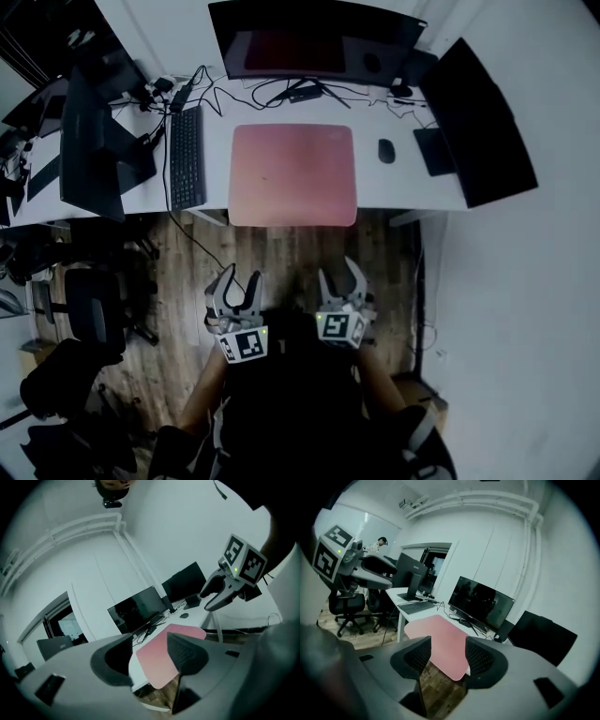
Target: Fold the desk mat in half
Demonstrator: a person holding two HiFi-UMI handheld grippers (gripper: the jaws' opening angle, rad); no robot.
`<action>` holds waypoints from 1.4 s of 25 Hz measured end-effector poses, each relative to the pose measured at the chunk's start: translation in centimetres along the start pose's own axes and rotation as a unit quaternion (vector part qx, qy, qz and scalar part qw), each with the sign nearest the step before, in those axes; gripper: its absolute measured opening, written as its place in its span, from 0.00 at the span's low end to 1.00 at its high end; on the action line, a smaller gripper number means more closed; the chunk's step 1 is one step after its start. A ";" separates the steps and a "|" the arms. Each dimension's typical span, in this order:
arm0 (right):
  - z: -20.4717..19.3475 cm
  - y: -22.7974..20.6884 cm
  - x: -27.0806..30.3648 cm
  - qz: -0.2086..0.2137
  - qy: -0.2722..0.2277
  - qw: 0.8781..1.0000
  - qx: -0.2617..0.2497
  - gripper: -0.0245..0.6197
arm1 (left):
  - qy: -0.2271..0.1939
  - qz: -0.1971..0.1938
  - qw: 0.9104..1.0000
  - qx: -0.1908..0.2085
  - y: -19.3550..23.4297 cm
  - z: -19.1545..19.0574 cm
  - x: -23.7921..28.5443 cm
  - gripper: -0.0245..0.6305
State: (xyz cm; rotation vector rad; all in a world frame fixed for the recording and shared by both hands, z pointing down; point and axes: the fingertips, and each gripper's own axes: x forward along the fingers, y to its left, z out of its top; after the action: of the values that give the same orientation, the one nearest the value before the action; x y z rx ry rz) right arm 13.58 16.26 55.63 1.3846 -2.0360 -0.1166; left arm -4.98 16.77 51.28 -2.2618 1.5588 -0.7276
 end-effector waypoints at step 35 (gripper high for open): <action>-18.5 5.1 24.2 -0.024 0.090 0.944 -0.315 0.49 | 0.056 -0.063 0.942 0.325 -12.0 -22.7 21.0 0.45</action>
State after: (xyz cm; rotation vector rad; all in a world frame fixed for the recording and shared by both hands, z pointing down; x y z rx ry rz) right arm 14.68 3.04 83.50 0.9901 -1.6084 -0.5865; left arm -2.43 2.55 81.17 -1.8461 1.0021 -1.2123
